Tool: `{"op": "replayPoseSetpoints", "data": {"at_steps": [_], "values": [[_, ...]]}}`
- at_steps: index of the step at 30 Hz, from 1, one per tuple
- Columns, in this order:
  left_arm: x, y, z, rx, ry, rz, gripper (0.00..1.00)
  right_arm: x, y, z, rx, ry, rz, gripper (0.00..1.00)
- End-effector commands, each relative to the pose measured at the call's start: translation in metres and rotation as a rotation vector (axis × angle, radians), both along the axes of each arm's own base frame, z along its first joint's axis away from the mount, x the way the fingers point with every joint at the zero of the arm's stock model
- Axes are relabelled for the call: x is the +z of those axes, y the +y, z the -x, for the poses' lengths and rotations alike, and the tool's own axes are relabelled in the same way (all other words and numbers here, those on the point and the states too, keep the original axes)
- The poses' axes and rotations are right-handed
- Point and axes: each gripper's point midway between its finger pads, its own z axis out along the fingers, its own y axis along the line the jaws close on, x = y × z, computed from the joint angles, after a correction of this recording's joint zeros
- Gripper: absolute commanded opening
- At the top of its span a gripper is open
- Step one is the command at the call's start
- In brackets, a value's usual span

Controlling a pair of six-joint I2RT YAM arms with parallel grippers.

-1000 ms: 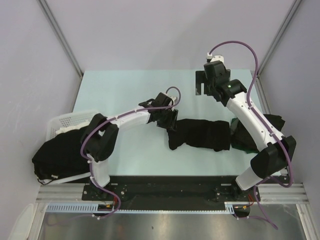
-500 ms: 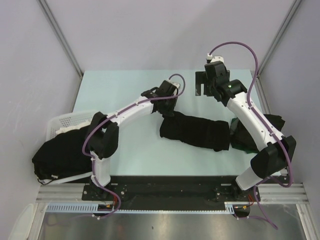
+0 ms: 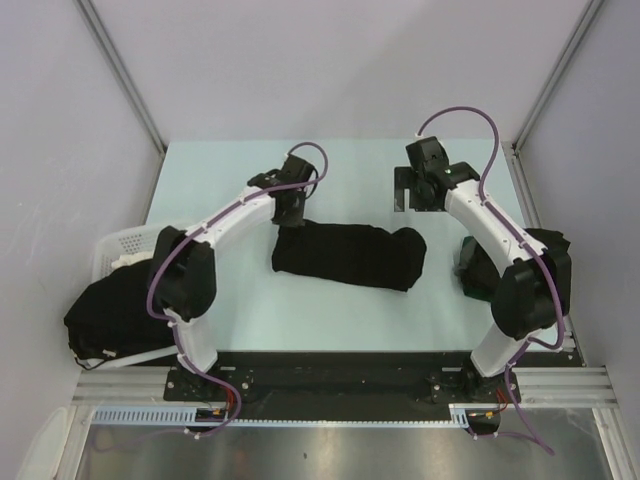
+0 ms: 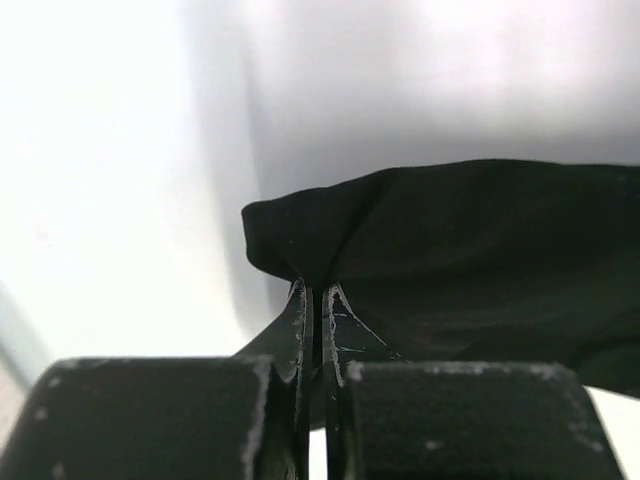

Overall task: Fold and stack the t-shirts
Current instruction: Flatten out the tshirt

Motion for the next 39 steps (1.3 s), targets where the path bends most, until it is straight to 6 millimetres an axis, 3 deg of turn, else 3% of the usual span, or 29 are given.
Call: {"op": "replayPoseSetpoints", "data": {"at_steps": [1,5,14,23,31,34,37,39], "values": [[0.05,0.043,-0.017,0.155,-0.155,-0.036,0.0,0.0,-0.001,0.002,-0.022,0.014,-0.064,0.97],[0.06,0.047,-0.023,0.163,-0.17,-0.037,0.0,-0.017,0.008,0.002,-0.013,0.082,-0.093,0.96],[0.053,0.041,-0.02,0.14,-0.127,-0.033,0.0,-0.066,0.039,-0.003,-0.01,0.211,-0.223,0.95],[0.054,0.043,-0.013,0.127,-0.114,-0.031,0.0,-0.09,0.057,-0.03,-0.006,0.229,-0.27,0.9],[0.057,0.044,-0.005,0.109,-0.113,-0.026,0.0,-0.119,0.079,-0.033,0.025,0.279,-0.33,0.86],[0.057,0.045,-0.003,0.106,-0.111,-0.025,0.0,-0.125,0.087,-0.033,0.042,0.288,-0.342,0.78],[0.056,0.045,-0.001,0.103,-0.108,-0.023,0.0,-0.126,0.096,-0.033,0.064,0.287,-0.357,0.59],[0.056,0.046,-0.001,0.102,-0.108,-0.025,0.0,-0.124,0.1,-0.034,0.073,0.282,-0.361,0.39]]}}
